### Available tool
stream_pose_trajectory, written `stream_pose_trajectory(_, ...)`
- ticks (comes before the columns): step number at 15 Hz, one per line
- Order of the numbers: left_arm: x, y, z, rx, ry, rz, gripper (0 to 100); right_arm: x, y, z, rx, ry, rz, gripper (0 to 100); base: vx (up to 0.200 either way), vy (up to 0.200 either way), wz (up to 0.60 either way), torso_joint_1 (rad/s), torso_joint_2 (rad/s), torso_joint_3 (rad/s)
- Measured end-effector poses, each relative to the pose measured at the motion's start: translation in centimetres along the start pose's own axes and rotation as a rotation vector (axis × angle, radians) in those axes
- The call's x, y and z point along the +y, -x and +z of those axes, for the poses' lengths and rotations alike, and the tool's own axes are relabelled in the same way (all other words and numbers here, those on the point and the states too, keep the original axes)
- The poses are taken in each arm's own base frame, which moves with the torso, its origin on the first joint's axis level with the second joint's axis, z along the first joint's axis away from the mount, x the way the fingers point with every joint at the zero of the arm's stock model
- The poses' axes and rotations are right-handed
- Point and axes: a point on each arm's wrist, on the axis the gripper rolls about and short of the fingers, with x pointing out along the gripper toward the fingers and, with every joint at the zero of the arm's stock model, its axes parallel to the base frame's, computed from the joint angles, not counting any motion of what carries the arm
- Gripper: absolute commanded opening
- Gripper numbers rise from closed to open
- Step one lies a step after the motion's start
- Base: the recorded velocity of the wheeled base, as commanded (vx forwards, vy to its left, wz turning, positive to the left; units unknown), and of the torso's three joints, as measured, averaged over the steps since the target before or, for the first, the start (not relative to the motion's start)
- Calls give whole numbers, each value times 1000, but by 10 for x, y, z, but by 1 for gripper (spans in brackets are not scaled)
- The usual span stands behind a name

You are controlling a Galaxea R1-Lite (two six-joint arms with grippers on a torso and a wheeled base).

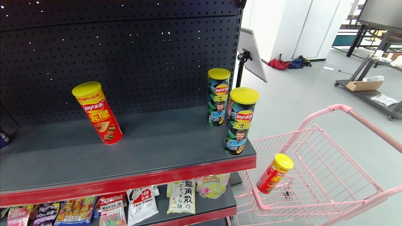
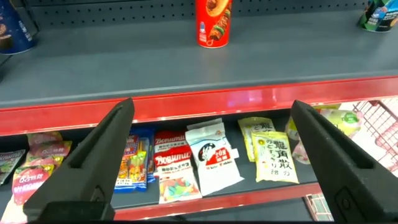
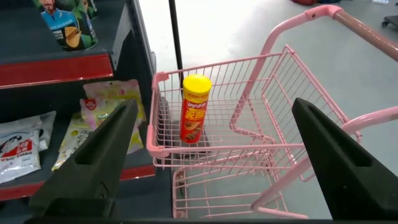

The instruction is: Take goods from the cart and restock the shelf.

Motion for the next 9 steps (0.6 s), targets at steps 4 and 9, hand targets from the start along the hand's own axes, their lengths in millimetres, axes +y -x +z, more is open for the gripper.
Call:
stream_pose_trajectory(4, 0, 0, 0, 0, 0, 0, 100, 0, 0, 0, 0, 0, -1, 100, 0, 0, 0, 0, 0, 0)
stream_pose_trajectory(9, 0, 0, 0, 0, 0, 0, 100, 0, 0, 0, 0, 3, -4, 100, 0, 0, 0, 0, 0, 0)
